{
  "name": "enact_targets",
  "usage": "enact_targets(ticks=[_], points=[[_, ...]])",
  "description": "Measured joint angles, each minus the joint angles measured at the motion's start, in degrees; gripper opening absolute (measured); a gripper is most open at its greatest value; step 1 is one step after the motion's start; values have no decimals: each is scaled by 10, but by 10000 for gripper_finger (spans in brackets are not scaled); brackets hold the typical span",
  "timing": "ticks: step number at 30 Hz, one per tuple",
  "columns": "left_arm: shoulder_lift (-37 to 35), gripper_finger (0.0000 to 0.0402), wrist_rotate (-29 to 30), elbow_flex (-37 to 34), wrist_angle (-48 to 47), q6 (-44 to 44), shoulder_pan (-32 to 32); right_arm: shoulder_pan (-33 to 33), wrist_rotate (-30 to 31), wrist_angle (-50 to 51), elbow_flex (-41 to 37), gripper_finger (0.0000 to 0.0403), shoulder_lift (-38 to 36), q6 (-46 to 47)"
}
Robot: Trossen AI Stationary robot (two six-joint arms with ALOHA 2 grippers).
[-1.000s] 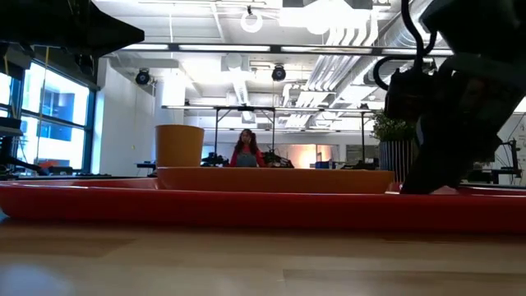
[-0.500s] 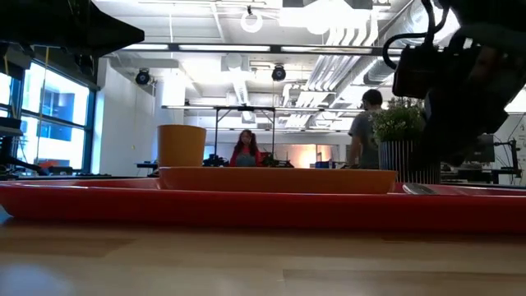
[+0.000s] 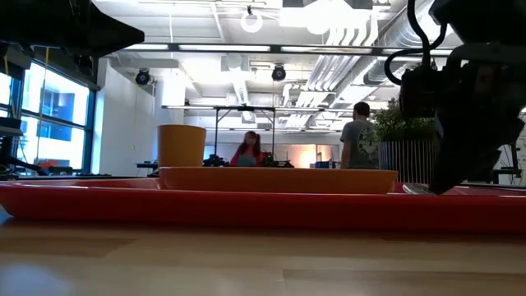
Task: Pick and place plate/cup/fork/spoon on tray
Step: Adjust the orange fork
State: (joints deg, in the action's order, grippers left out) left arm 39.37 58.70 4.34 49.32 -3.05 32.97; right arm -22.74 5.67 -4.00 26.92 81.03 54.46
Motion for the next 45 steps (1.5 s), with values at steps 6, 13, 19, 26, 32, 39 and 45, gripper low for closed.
enact_targets(ticks=[6,13,19,26,32,39,45], points=[[0,9,5,0,1,0,0,-6,-16,57,47,0,0,-2],[0,9,7,0,0,7,0,6,25,151,83,0,0,-67],[0,9,7,0,-1,9,0,6,29,157,79,0,0,-34],[0,9,7,0,-2,9,0,-14,63,155,79,0,0,8],[0,1,6,0,-2,4,0,-34,88,153,79,0,5,41],[0,0,-7,0,-5,4,1,-47,78,129,79,0,47,74],[0,0,-7,0,-7,4,1,-62,73,67,79,0,65,76]])
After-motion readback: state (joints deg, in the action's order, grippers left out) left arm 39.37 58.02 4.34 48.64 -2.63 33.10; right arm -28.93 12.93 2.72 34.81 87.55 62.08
